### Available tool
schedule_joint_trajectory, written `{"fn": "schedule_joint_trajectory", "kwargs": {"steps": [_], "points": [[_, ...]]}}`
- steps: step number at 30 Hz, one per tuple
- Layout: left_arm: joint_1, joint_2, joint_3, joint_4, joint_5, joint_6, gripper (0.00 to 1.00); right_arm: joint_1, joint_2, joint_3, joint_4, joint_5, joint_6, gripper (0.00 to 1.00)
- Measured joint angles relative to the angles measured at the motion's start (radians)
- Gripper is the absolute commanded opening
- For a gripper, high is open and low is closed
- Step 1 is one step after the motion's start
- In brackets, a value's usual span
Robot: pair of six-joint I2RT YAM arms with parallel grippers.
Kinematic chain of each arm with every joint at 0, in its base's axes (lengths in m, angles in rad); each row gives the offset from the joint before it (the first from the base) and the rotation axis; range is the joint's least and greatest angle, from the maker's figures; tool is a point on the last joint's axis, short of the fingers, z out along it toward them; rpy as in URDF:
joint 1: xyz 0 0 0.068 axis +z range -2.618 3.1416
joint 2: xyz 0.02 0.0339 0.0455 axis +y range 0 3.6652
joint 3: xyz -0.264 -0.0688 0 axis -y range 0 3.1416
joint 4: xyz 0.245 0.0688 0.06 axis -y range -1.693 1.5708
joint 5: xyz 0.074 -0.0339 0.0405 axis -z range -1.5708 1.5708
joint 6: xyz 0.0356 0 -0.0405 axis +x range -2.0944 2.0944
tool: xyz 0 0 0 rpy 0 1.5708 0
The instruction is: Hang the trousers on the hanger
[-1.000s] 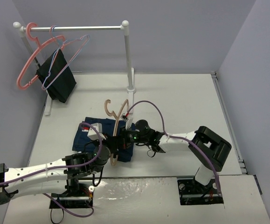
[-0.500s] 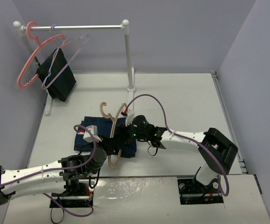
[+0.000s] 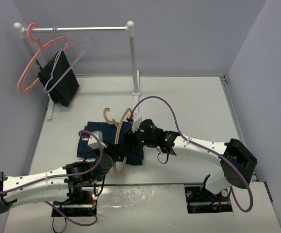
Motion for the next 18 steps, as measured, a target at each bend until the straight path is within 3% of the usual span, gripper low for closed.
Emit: {"fn": "schedule_joint_trajectory", "kwargs": {"steps": [7,10,13,18], "points": [[0.000,0.010,0.000,0.002,0.000,0.000,0.00,0.008,-0.016,0.000,0.007,-0.049,0.004,0.37],[0.000,0.020,0.000,0.006,-0.001,0.000,0.00,0.008,-0.016,-0.004,0.024,-0.070,0.021,0.13],[0.000,0.040,0.000,0.024,0.000,0.001,0.00,0.008,-0.016,-0.020,0.059,-0.090,0.042,0.01],[0.001,0.058,0.000,0.057,-0.006,0.003,0.00,0.008,0.004,-0.066,0.159,-0.127,0.109,0.00]]}}
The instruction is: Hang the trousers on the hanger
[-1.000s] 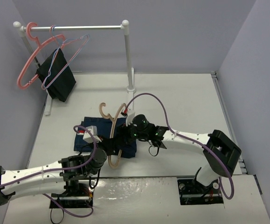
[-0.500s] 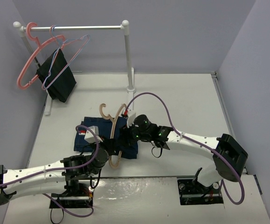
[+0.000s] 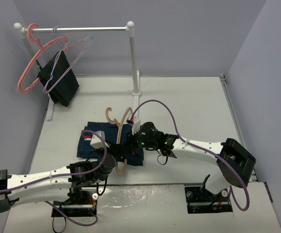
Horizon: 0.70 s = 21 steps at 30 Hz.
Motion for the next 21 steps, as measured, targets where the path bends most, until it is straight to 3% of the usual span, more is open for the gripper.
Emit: {"fn": "schedule_joint_trajectory", "kwargs": {"steps": [11,19,21], "points": [[0.000,0.006,0.000,0.013,-0.004,0.003,0.00,0.000,0.105,-0.032,0.136,-0.063,0.119,0.01],[0.001,0.019,0.000,0.015,-0.001,0.007,0.00,0.001,0.142,-0.017,0.109,-0.054,0.130,0.01],[0.003,0.020,0.000,0.015,0.000,0.007,0.00,0.001,0.142,0.000,0.077,-0.035,0.122,0.06]]}}
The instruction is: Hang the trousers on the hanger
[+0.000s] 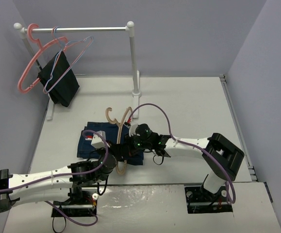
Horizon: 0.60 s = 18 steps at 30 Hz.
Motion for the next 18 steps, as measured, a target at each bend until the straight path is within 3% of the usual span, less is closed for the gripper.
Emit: {"fn": "schedule_joint_trajectory", "kwargs": {"steps": [6,18], "points": [[0.002,-0.002,0.000,0.001,0.008,-0.005,0.00,0.001,-0.007,0.051,-0.088,0.055,-0.058,0.19],[0.002,-0.005,0.000,-0.001,0.007,-0.027,0.00,-0.001,-0.126,0.082,-0.254,0.144,-0.189,0.30]]}}
